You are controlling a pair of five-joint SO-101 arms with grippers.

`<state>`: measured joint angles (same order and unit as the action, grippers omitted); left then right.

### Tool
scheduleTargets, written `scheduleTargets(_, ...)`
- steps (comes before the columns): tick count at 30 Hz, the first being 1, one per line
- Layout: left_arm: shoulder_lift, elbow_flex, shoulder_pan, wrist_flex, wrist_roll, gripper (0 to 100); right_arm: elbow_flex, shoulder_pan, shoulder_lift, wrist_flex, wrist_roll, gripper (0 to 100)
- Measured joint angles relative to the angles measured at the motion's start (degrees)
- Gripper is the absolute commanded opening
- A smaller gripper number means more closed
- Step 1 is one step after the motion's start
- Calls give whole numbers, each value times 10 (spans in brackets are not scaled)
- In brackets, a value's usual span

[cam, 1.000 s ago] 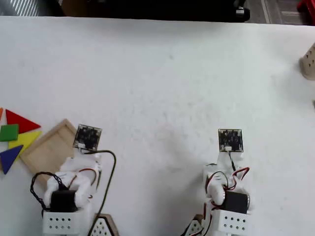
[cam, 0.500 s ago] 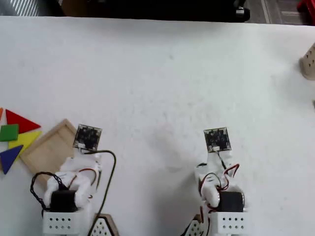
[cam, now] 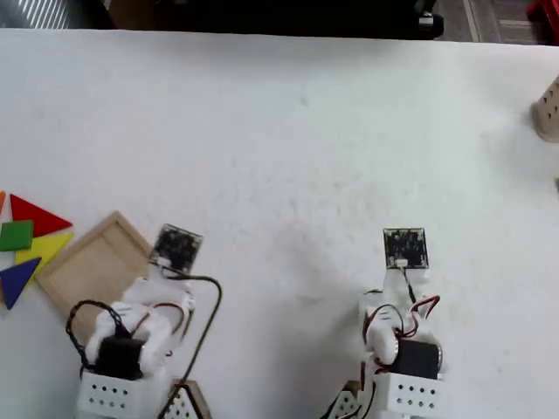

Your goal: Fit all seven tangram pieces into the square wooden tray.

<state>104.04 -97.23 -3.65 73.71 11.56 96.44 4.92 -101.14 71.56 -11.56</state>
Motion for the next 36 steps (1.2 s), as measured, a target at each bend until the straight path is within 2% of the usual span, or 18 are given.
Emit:
scheduleTargets(4, 0, 1, -67, 0, 1, 24, 0, -1, 0, 0, 0, 21)
scheduleTargets(7, 0, 25, -58, 0, 4, 24, 0, -1, 0, 0, 0, 20)
scheduleTargets(13, 0, 109, 55, -55, 91, 24, 0, -1, 0, 0, 0, 18)
scheduleTargets(19, 2, 172, 241, -83, 69, 87, 0, 8, 0, 0, -1, 18)
scheduleTargets(22, -10, 194, 296, -82, 62, 98, 0, 11, 0, 0, -3, 18)
scheduleTargets(29, -229, 297, 387, -66, -7, 98, 0, 11, 0, 0, -4, 18)
scheduleTargets(33, -404, 350, 410, -26, -38, 98, 0, 11, 0, 0, -4, 18)
scheduleTargets(36, -499, 360, 438, -32, -59, 98, 0, 11, 0, 0, -4, 18)
